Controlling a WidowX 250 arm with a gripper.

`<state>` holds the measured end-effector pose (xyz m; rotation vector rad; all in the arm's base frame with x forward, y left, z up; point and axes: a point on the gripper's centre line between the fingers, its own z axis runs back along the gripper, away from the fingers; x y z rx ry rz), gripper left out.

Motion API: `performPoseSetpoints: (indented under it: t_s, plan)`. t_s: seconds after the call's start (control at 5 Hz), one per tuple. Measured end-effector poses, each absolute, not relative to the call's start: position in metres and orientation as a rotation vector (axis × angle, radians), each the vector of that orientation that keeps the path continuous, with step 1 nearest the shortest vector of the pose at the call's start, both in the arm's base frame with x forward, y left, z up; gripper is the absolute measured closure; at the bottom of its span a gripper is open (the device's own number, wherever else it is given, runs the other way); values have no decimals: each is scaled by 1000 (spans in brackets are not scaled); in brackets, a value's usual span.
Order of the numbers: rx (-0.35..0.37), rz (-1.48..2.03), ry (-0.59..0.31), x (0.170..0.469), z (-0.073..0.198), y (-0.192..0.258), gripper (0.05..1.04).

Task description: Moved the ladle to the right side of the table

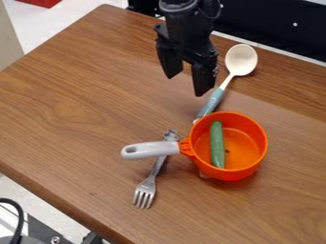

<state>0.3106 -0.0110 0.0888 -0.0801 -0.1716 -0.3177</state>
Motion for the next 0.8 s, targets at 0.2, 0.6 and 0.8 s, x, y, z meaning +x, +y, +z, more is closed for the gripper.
performPoseSetpoints:
  t_s: [0.2, 0.6, 0.8]
  plan:
    - [-86, -316, -138, 307, 80, -11, 84]
    - [-102, -337, -119, 307, 85, -13, 84]
    - [-99, -289, -150, 312, 86, -12, 84]
